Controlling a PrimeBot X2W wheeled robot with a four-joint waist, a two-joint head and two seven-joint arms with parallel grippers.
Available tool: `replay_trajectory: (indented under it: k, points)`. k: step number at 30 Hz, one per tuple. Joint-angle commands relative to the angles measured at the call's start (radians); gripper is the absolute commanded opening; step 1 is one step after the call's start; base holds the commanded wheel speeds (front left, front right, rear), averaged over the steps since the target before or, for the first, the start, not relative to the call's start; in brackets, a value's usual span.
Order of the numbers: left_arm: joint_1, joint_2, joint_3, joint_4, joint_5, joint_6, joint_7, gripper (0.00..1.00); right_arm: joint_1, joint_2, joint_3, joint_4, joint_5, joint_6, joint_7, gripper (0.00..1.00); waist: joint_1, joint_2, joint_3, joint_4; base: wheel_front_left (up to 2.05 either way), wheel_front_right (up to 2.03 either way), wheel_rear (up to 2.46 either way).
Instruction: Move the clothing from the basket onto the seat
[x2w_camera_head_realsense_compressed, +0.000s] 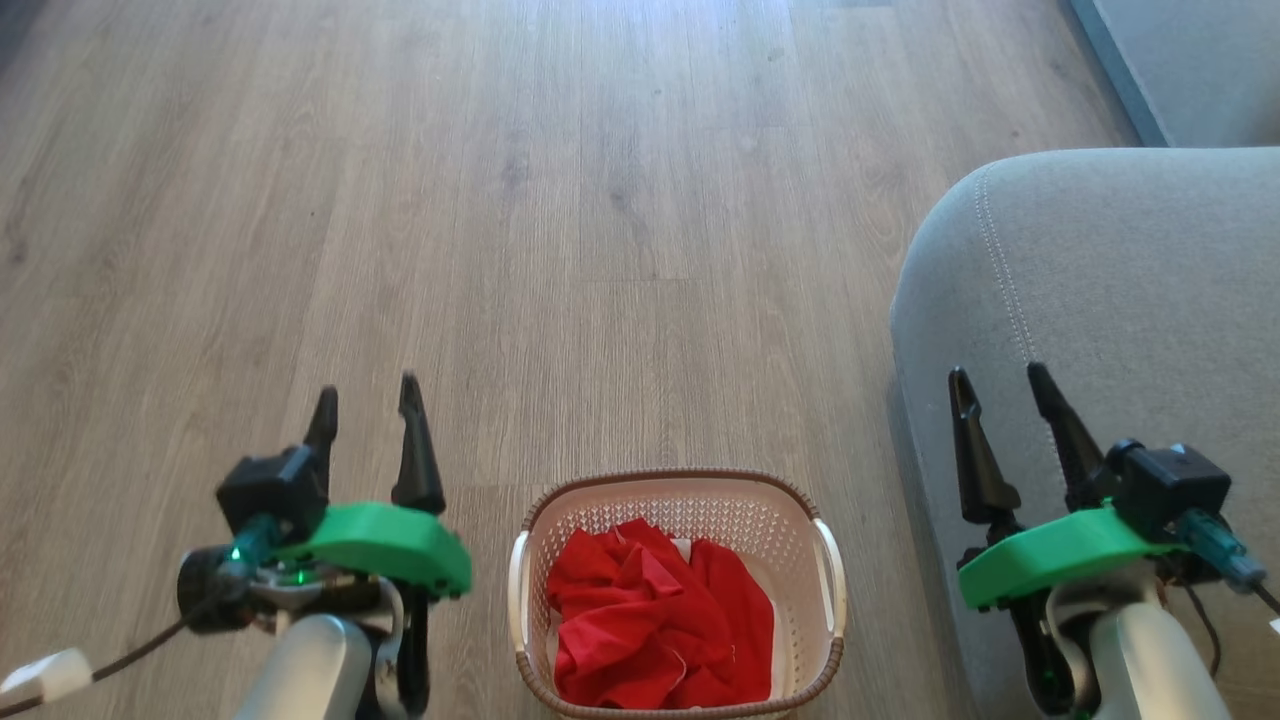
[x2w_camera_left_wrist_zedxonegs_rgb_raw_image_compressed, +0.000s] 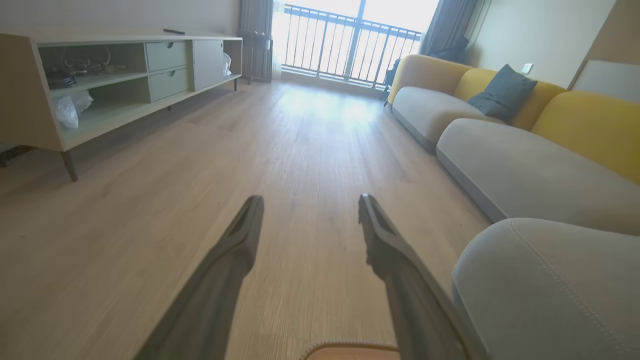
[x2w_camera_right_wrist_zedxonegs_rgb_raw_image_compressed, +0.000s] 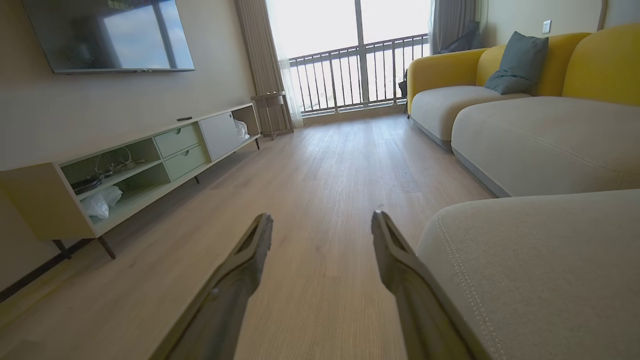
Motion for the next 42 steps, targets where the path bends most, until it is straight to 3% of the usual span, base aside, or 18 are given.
replay_trajectory:
  k: [1,4,7,11,21,36,42]
  points:
    - [-0.048,-0.012,0.037,-0.074,0.021,0.006,-0.015,1.0,-0.064,-0.011,0.022,-0.051,-0.026,0.006,-0.02,1.0,0.0,0.0,0.001,0.001,0.0,0.0,0.0]
    - [-0.043,-0.038,0.074,-0.17,0.04,-0.04,-0.024,1.0,-0.065,-0.011,0.024,-0.082,-0.042,0.006,-0.029,1.0,0.0,0.0,0.003,0.003,0.0,0.0,0.0]
    - [-0.027,-0.053,0.099,-0.2,0.096,-0.054,-0.033,1.0,-0.065,-0.011,0.027,-0.109,-0.055,0.006,-0.038,1.0,0.0,0.0,0.003,0.006,0.0,0.0,0.0]
    - [-0.009,-0.06,0.078,-0.173,0.15,-0.1,-0.044,1.0,-0.063,-0.012,0.033,-0.13,-0.091,0.007,-0.049,1.0,0.0,0.0,0.0,0.009,0.0,0.0,0.0]
    - [0.002,-0.089,0.129,-0.143,0.242,-0.175,-0.074,1.0,-0.052,-0.013,0.038,-0.129,-0.2,0.007,-0.079,1.0,0.0,0.0,-0.005,0.016,0.0,0.0,0.0]
    - [0.05,-0.091,0.149,0.036,0.189,-0.198,-0.096,1.0,-0.021,-0.014,-0.02,0.087,-0.206,0.008,-0.101,1.0,0.0,0.0,-0.02,0.01,0.0,0.0,0.0]
    - [0.054,-0.091,0.158,0.09,0.144,-0.204,-0.096,1.0,-0.02,-0.014,-0.019,0.113,-0.205,0.008,-0.101,1.0,0.0,0.0,-0.023,0.012,0.0,0.0,0.0]
